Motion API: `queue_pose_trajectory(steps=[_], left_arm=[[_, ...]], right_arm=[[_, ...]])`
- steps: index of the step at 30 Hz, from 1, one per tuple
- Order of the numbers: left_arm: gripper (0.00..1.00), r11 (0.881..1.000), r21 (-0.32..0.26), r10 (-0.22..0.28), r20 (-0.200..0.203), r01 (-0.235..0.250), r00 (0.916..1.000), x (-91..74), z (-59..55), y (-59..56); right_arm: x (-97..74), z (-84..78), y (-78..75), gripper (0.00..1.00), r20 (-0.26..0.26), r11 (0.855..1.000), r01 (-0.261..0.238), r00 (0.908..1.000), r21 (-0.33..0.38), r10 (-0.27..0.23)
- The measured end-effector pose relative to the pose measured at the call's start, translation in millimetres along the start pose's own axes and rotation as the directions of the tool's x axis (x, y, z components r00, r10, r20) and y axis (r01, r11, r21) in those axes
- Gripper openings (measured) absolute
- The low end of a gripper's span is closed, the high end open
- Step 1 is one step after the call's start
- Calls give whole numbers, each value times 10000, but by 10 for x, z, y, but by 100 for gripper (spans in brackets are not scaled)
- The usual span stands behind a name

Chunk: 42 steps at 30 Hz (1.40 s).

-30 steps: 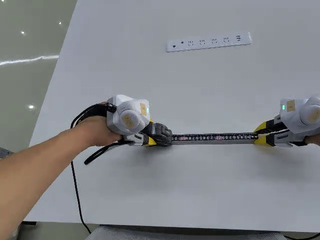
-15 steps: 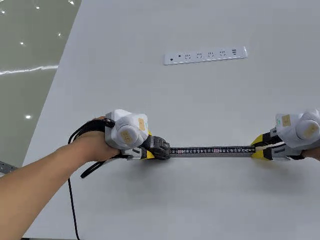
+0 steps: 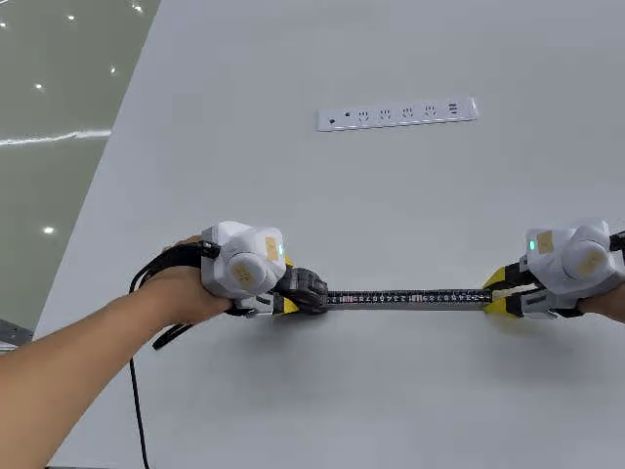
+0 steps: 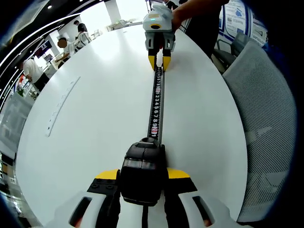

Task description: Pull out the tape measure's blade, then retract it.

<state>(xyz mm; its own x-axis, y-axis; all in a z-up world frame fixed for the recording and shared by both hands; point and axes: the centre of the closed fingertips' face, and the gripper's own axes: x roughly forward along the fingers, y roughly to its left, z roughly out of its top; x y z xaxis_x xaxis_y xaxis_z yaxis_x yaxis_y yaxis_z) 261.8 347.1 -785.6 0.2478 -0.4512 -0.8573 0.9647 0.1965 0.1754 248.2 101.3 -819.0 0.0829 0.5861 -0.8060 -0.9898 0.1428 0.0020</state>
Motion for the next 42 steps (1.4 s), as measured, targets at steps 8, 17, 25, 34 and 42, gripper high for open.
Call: queue_pose_trajectory(steps=[8,17,25,34,42], left_arm=[[36,9836,-1720,651,580,-542,9962,-65,10,58],[46,9149,-3937,1478,1216,-890,9815,-175,-63,67],[50,7705,-6188,3081,1515,-1529,9392,-371,-183,130],[66,6956,-6864,3812,1024,-2121,9188,-539,-369,-24],[85,6224,-7516,4116,770,-2184,9081,-599,-395,-189]], right_arm=[[5,0,18,16,-35,9991,97,9999,401,-96],[19,30,56,25,-2,9902,151,9999,1387,-152],[29,59,69,35,215,9616,466,9983,2706,-544],[-55,83,19,51,656,9026,1078,9868,4169,-1481],[-215,77,58,62,618,8604,1691,9723,4807,-2256]])
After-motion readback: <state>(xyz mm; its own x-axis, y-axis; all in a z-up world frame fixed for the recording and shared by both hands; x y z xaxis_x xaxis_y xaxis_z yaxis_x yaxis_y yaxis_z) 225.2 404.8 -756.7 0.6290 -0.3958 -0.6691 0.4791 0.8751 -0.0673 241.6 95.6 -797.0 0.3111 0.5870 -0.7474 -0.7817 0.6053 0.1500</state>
